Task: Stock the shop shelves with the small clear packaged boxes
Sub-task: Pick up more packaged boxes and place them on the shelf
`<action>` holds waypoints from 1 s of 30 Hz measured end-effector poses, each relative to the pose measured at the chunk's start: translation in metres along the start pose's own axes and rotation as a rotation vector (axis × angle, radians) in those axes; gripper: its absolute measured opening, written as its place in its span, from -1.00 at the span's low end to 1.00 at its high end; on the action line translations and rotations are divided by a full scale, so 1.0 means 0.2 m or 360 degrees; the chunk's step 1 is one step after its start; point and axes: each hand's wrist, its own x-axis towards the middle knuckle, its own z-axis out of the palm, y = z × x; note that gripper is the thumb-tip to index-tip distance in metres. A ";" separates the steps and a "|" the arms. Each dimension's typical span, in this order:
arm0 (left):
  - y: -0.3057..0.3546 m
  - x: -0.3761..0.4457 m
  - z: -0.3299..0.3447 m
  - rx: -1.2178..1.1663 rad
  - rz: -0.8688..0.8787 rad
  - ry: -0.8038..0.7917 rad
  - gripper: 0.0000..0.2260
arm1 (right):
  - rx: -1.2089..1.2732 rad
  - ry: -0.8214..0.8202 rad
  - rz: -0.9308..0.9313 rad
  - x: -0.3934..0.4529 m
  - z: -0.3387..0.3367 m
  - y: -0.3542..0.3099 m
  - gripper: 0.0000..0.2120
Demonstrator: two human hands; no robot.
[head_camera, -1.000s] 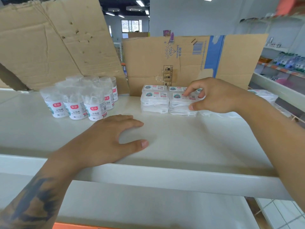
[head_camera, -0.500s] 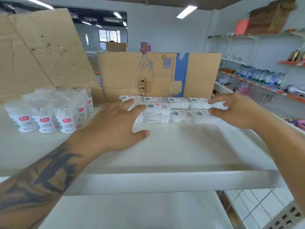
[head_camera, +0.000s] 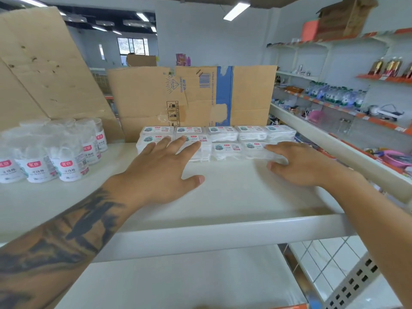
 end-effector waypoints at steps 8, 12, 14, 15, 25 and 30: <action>0.00 -0.01 0.01 0.0009 -0.0048 0.0000 -0.23 | -0.0011 -0.0036 -0.0022 0.01 0.01 -0.03 -0.41; 0.05 -0.02 -0.02 0.0080 -0.0017 0.0052 -0.25 | -0.0020 -0.0030 -0.0015 0.01 0.01 -0.05 -0.43; 0.11 -0.01 -0.04 0.0128 0.0098 0.0077 -0.26 | -0.0002 -0.0022 -0.0013 0.00 0.02 -0.05 -0.44; 0.16 0.00 -0.05 0.0139 0.0168 0.0066 -0.26 | 0.0005 -0.0012 -0.0008 -0.01 0.02 -0.05 -0.44; 0.37 0.18 -0.03 0.0267 0.0295 -0.0063 -0.24 | -0.0008 0.0110 0.0027 0.00 0.05 -0.02 -0.42; 0.38 0.17 -0.03 0.0230 0.0276 -0.0075 -0.25 | -0.0004 0.0127 0.0018 0.01 0.08 -0.01 -0.42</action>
